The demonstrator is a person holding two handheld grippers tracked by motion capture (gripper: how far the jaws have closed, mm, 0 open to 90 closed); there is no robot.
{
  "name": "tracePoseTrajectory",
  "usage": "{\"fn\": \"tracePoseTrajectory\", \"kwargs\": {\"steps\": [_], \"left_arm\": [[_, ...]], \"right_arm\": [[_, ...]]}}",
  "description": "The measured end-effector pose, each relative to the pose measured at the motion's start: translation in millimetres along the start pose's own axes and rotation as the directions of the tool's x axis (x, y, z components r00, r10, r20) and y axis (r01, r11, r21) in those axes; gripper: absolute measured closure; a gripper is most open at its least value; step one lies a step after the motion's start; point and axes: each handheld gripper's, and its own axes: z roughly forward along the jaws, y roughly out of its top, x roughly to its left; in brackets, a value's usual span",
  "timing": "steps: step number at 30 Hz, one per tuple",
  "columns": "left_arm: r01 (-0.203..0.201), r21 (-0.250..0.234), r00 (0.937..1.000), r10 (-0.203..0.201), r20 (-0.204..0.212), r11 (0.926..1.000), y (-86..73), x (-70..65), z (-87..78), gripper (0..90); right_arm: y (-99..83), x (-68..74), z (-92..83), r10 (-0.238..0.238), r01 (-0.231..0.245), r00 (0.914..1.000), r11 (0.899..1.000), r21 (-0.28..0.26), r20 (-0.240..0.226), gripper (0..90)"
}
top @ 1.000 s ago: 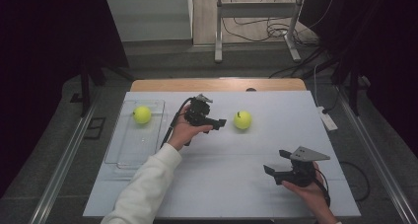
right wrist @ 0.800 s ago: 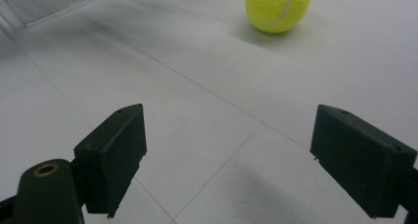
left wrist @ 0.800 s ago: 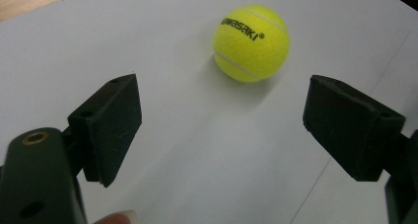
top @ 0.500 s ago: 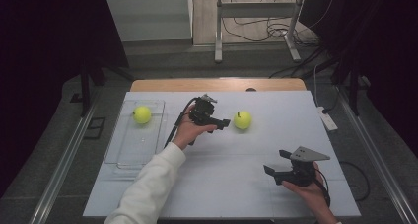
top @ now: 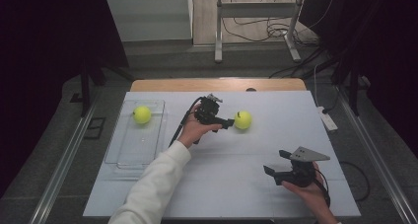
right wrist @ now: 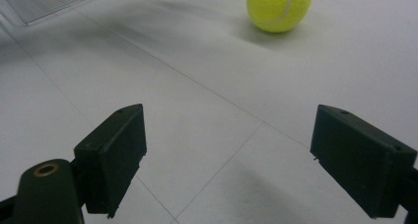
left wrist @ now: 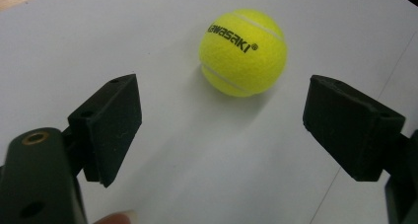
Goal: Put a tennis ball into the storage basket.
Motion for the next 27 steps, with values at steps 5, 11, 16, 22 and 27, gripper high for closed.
{"fn": "tracePoseTrajectory", "kwargs": {"steps": [5, 11, 16, 22, 27], "left_arm": [[-0.003, 0.004, 1.0, 0.003, 0.001, 1.0, 2.1, -1.5, 3.9, 16.0], [-0.006, 0.006, 1.0, 0.006, 0.005, 1.0, 5.7, -4.7, 9.3, 16.1], [-0.007, 0.011, 1.0, 0.007, 0.007, 0.9999, 7.2, -5.3, 14.7, 16.1], [0.005, 0.015, 1.0, -0.005, 0.007, 0.9999, 7.6, -3.7, 19.3, 16.2], [0.009, 0.016, 0.9999, -0.009, 0.007, 0.9998, 8.9, -2.8, 20.6, 16.2]], "right_arm": [[0.0, 0.0, -0.2, 0.0, 0.0, 1.0, 1.0, -0.001, -0.001, 14.3], [0.0, 0.5, -0.1, 0.001, -0.001, 1.0, 1.0, 0.0, -0.003, 14.3], [-0.2, 0.4, -0.2, 0.001, -0.001, 1.0, 1.0, -0.002, -0.003, 14.4], [-0.4, 0.2, -0.2, 0.0, 0.0, 1.0, 1.0, 0.001, -0.003, 14.3], [-0.5, 0.2, 0.0, 0.002, -0.002, 1.0, 1.0, 0.003, -0.003, 14.3]]}}
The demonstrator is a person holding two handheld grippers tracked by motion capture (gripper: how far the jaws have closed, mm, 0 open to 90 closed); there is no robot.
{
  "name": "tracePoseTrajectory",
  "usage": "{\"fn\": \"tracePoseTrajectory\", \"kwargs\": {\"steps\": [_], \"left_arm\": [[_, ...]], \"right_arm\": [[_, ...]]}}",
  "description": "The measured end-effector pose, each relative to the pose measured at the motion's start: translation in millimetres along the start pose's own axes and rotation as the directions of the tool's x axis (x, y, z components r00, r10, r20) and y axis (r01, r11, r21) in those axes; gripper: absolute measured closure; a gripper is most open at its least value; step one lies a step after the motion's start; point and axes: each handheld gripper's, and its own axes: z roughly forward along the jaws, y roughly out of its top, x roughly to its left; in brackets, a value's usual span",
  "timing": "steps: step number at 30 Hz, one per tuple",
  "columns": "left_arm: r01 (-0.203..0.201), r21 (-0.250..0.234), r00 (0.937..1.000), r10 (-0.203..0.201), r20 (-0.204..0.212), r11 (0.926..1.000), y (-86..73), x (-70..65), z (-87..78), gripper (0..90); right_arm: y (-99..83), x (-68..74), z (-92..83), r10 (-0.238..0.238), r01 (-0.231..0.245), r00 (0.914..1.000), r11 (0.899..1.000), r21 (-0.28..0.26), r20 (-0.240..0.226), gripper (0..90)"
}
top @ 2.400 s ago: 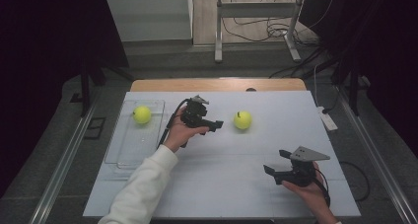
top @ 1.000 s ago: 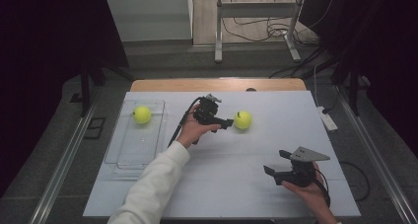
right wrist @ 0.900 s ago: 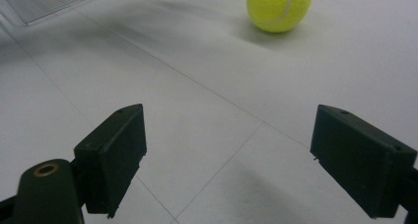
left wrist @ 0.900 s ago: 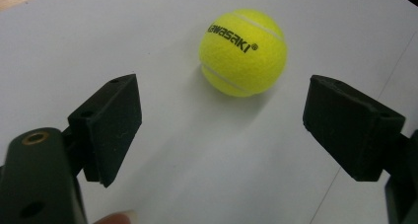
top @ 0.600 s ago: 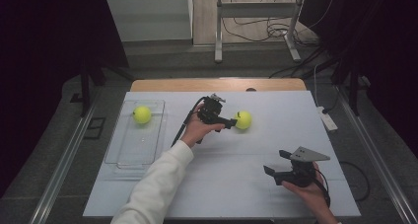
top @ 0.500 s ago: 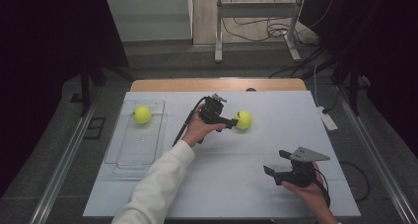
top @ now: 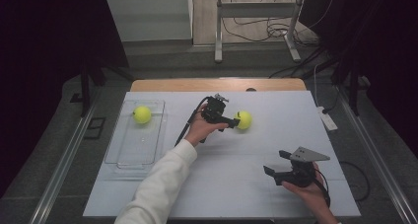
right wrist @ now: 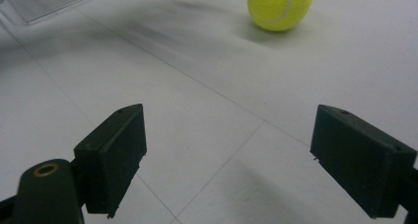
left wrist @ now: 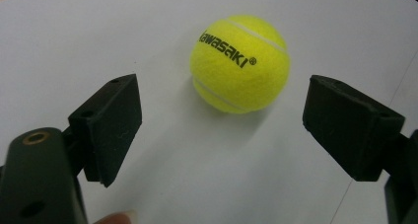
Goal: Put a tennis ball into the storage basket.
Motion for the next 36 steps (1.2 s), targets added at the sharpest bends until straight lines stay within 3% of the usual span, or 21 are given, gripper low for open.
{"fn": "tracePoseTrajectory", "kwargs": {"steps": [11, 36], "left_arm": [[-0.01, 0.011, 0.9999, 0.01, 0.003, 0.9999, 5.9, -4.0, 5.4, 16.3], [-0.019, 0.053, 0.9995, 0.017, 0.028, 0.9984, 17.3, -10.1, 38.5, 16.2]], "right_arm": [[-0.4, 0.1, -0.1, 0.003, -0.003, 1.0, 1.0, -0.002, -0.002, 14.3], [-2.1, -1.4, -0.2, 0.008, -0.008, 1.0, 1.0, 0.007, -0.002, 14.3]]}}
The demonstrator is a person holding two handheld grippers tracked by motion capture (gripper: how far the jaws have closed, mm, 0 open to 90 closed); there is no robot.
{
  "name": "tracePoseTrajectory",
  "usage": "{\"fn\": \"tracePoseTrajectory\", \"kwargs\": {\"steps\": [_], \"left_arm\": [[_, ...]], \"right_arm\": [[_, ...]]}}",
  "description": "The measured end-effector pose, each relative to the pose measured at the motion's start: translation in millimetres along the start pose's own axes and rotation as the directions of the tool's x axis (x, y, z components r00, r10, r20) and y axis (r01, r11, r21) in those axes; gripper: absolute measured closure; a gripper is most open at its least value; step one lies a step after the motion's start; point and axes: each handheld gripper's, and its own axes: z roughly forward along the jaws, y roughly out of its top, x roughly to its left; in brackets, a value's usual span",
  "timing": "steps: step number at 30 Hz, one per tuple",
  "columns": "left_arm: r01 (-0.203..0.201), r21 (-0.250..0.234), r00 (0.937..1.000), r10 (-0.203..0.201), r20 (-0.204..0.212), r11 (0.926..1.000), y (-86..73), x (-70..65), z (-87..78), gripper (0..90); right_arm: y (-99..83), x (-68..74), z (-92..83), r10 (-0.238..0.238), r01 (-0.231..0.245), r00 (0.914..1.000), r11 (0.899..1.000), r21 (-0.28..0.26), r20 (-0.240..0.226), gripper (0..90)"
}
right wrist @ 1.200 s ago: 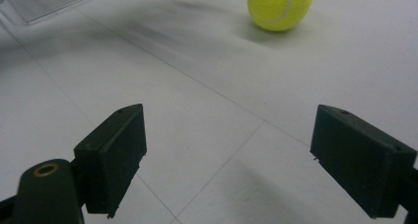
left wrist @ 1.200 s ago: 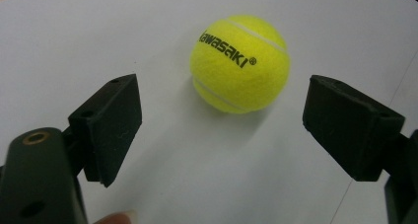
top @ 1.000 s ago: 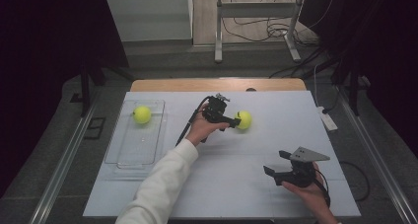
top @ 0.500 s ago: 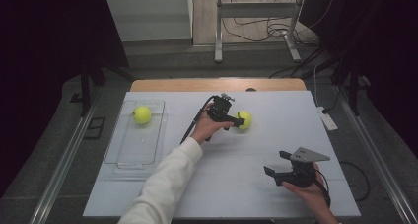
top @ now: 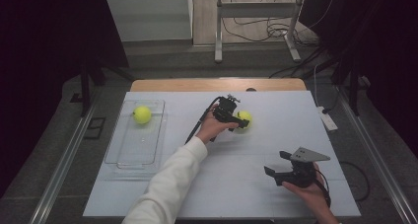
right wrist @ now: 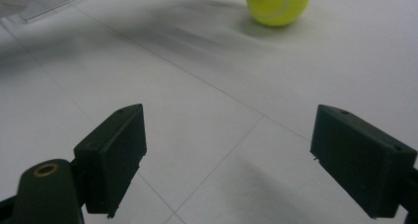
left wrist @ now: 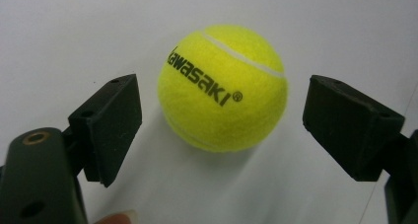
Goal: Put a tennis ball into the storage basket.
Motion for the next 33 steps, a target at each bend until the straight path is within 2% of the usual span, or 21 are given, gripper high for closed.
{"fn": "tracePoseTrajectory", "kwargs": {"steps": [5, 20, 23, 26, 33], "left_arm": [[0.009, -0.011, 0.9999, -0.009, 0.008, 0.9999, 2.9, -1.1, 3.8, 15.7], [-0.001, 0.015, 1.0, 0.001, -0.007, 0.9999, 4.8, -4.4, 16.6, 16.2], [-0.002, 0.017, 0.9997, 0.002, -0.024, 0.9998, 4.8, -5.3, 17.7, 18.0], [-0.01, 0.019, 0.9988, 0.011, -0.048, 0.9998, 4.6, -6.2, 18.6, 24.2], [-0.007, 0.025, 0.9986, 0.008, -0.053, 0.9997, 5.2, -6.9, 17.7, 26.3]], "right_arm": [[0.1, 0.1, -0.5, 0.0, 0.0, 1.0, 1.0, -0.003, -0.001, 14.3], [0.0, -0.9, -1.4, 0.001, -0.001, 1.0, 1.0, -0.007, -0.002, 14.3], [-0.1, -0.9, -1.4, 0.001, -0.001, 1.0, 1.0, -0.008, -0.001, 14.3], [-0.1, -1.0, -1.8, 0.003, -0.003, 1.0, 1.0, -0.01, -0.001, 14.3], [-0.2, -1.2, -2.5, 0.004, -0.004, 1.0, 1.0, -0.011, 0.0, 14.3]]}}
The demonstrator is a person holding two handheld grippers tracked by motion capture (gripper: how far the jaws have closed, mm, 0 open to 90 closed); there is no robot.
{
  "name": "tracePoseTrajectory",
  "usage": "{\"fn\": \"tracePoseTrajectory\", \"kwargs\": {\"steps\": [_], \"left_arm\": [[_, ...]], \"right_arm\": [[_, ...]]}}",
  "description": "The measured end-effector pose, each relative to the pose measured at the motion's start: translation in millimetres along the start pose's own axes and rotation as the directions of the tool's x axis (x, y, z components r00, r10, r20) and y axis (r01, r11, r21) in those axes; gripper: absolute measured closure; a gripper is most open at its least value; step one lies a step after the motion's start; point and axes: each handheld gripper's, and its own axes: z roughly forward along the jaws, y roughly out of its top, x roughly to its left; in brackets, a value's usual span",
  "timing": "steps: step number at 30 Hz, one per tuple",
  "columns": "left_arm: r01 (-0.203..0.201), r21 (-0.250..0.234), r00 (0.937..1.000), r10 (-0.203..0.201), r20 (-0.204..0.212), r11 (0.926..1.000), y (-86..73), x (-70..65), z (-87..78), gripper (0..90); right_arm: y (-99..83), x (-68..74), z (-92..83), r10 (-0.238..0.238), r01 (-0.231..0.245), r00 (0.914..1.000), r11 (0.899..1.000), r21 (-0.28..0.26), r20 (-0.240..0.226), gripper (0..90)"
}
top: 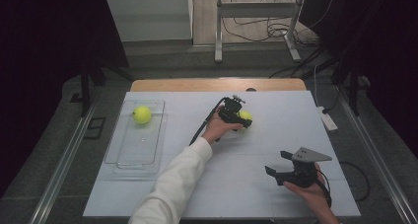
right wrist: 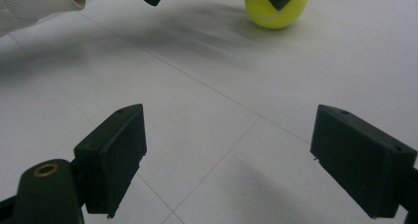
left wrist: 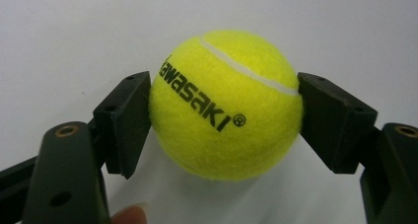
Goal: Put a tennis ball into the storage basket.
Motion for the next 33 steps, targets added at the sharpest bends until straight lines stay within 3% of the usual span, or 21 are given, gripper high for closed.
{"fn": "tracePoseTrajectory", "kwargs": {"steps": [6, 10, 33], "left_arm": [[0.0, 0.001, 1.0, 0.0, -0.006, 1.0, -0.1, 0.5, -2.0, 26.7], [0.002, -0.011, 0.9999, -0.002, 0.011, 0.9999, 0.5, 0.2, -7.4, 26.7], [-0.051, -0.073, 0.9982, 0.053, 0.029, 0.996, -5.5, -12.0, -41.3, 26.8]], "right_arm": [[0.0, -0.3, -0.4, -0.001, 0.001, 1.0, 1.0, 0.001, 0.003, 14.3], [-0.1, -0.5, -0.4, -0.001, 0.001, 1.0, 1.0, 0.001, 0.004, 14.3], [-0.2, 0.1, 0.0, -0.002, 0.002, 1.0, 1.0, 0.003, 0.006, 14.3]]}}
